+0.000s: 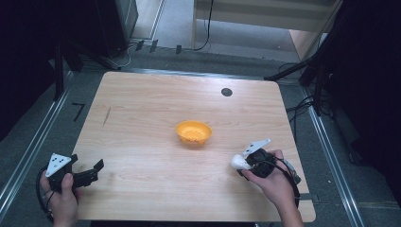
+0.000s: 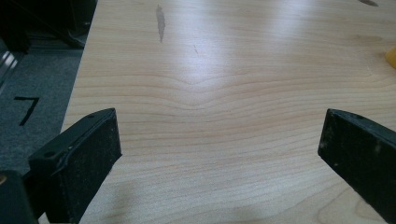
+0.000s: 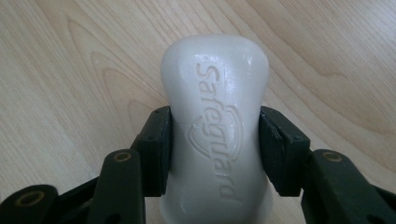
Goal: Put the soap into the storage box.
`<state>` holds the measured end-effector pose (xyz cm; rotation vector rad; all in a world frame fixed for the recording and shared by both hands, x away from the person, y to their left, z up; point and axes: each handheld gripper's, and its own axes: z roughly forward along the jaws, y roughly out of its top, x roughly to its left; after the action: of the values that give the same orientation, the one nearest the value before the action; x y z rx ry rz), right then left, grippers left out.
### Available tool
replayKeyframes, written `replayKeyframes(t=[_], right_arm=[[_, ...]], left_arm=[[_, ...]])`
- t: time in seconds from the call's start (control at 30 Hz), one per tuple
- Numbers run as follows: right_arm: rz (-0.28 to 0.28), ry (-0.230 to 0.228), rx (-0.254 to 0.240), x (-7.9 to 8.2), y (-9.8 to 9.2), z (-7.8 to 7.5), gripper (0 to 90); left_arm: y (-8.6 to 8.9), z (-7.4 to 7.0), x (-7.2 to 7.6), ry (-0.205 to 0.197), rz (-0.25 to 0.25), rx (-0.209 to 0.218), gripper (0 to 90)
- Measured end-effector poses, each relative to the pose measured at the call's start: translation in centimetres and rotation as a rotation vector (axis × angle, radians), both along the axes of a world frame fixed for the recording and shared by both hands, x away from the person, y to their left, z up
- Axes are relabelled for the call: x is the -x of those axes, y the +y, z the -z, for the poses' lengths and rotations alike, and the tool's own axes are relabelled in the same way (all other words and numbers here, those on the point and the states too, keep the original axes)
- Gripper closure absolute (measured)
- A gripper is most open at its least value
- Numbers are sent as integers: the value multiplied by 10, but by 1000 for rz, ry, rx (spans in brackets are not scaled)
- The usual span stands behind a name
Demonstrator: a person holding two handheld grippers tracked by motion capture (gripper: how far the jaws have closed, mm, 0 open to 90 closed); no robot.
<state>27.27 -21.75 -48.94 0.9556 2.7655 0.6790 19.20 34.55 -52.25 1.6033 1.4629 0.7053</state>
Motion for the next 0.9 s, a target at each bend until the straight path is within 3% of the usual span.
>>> replayKeyframes(t=[0.3,0.9], right_arm=[[-47,-8,37,-5,11,-4,505],[-139,-30,48,-18,32,-16,505]], left_arm=[[0,0,0,2,-2,4,0],[1,0,0,0,-3,10,0]])
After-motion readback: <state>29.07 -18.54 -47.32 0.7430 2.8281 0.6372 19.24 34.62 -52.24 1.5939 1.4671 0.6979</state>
